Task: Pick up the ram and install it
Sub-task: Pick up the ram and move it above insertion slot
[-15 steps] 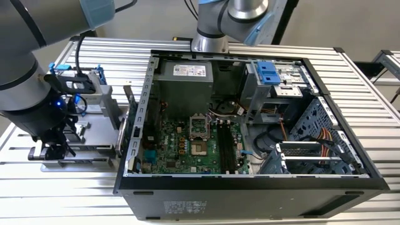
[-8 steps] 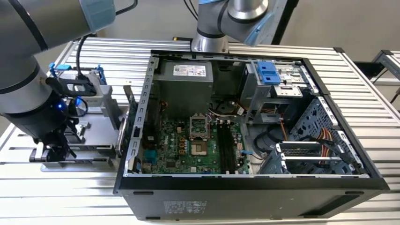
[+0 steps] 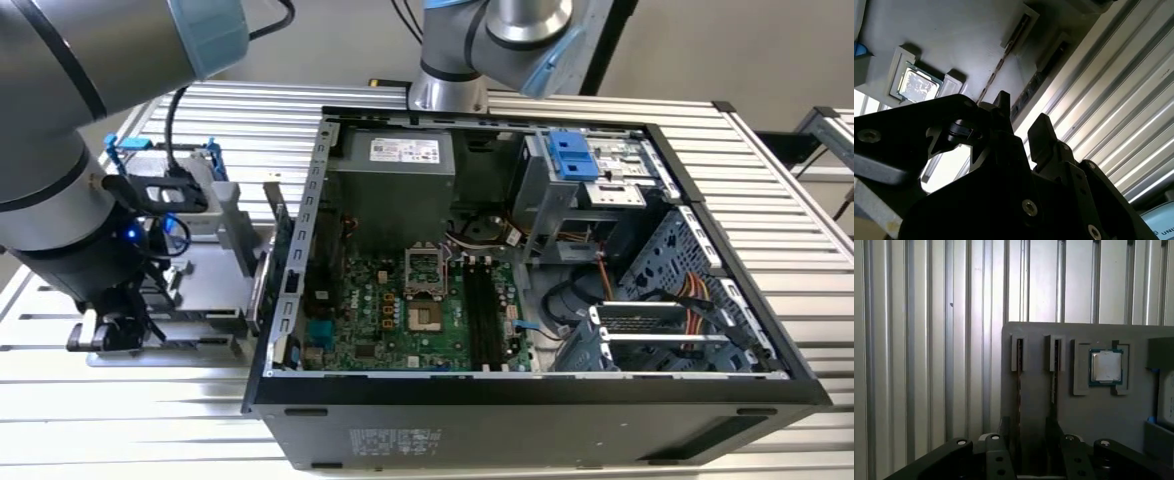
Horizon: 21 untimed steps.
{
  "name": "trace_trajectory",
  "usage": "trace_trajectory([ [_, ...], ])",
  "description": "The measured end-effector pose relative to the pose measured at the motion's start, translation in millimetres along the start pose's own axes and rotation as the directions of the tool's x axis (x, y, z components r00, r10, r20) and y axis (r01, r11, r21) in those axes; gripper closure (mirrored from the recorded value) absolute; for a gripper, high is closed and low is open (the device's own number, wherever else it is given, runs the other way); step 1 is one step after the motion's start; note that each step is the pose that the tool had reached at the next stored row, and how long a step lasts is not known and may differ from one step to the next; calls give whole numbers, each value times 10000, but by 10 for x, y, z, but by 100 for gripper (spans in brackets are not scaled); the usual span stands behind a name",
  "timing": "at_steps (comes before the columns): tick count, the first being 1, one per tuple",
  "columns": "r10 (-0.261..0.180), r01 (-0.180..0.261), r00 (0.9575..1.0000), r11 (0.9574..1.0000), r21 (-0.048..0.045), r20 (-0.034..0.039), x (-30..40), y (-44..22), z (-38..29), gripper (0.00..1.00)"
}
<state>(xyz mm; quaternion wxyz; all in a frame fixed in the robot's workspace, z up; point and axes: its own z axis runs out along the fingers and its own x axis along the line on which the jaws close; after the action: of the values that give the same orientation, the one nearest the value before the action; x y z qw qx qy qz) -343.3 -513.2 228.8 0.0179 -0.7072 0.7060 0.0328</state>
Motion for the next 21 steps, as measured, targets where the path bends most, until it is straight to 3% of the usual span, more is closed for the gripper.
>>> trace_trajectory([
  [21, 268, -268, 9996, 9996, 19, -9, 35, -4, 201, 0],
])
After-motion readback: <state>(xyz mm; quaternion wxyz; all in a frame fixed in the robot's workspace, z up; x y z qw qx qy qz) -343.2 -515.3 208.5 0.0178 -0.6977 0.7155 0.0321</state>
